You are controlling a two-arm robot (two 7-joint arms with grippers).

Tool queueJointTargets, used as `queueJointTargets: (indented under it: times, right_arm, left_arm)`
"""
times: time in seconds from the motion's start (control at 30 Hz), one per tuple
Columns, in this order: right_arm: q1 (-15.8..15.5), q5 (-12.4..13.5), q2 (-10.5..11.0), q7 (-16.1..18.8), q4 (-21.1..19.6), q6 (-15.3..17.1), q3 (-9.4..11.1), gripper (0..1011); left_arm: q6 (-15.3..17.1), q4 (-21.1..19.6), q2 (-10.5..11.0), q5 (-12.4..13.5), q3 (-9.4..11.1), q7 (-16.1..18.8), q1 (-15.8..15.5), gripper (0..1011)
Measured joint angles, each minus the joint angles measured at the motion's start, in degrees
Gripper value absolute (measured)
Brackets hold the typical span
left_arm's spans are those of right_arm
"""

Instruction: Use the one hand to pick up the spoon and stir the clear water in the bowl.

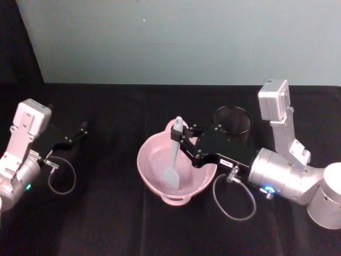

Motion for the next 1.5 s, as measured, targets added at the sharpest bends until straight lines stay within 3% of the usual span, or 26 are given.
queueJointTargets:
  times: [0.43, 0.7, 1.0, 1.27, 1.5]
  right_arm:
    - [4.14, -1.0, -6.02, -2.8, 7.51, -2.73, -0.96, 117]
    - [5.65, -3.16, -7.34, -4.71, 10.64, -4.05, 0.03, 117]
    - [4.74, -5.5, -6.17, -5.89, 10.12, -4.6, 1.94, 117]
    - [0.93, -6.48, -3.22, -4.88, 4.69, -3.64, 3.0, 117]
    - [-1.97, -5.5, -1.67, -2.85, -0.3, -2.76, 2.77, 117]
  left_arm:
    - [0.0, 0.0, 0.0, 0.0, 0.0, 0.0, 0.0, 1011]
    - [0.0, 0.0, 0.0, 0.0, 0.0, 0.0, 0.0, 1011]
    - [0.0, 0.0, 0.0, 0.0, 0.0, 0.0, 0.0, 1011]
    - [0.0, 0.0, 0.0, 0.0, 0.0, 0.0, 0.0, 1011]
    - [0.0, 0.0, 0.0, 0.0, 0.0, 0.0, 0.0, 1011]
